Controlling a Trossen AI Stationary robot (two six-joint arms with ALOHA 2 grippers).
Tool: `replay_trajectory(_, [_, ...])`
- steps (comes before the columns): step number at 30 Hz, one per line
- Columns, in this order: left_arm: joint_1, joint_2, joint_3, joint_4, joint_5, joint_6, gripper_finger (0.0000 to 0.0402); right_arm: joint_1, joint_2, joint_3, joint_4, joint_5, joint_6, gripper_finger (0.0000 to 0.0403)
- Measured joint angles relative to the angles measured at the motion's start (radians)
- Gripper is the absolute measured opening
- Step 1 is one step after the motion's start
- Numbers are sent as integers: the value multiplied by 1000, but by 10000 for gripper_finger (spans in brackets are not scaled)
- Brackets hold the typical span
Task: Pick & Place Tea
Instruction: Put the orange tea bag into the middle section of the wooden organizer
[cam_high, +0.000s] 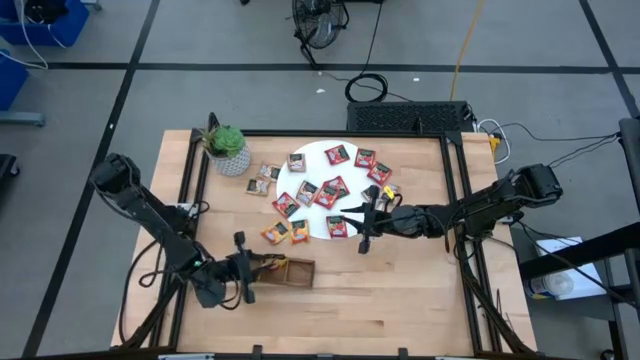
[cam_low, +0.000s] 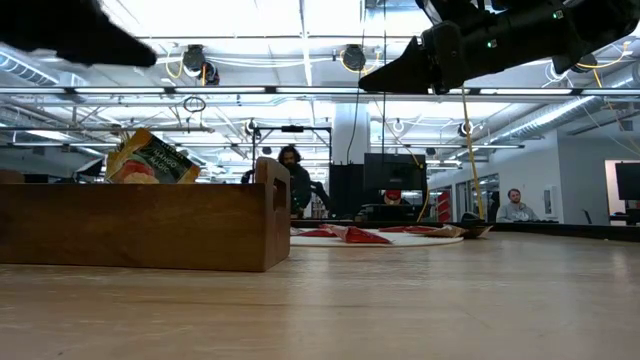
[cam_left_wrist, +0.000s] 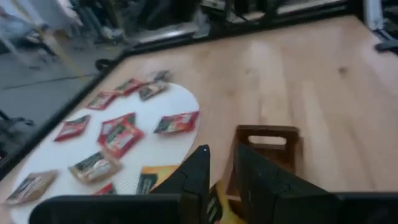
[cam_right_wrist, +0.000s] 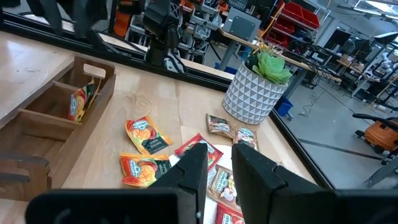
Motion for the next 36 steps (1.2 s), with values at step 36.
replay_trajectory(36, [231, 223, 315, -712, 634, -43, 2, 0, 0, 0, -31, 0, 1, 61])
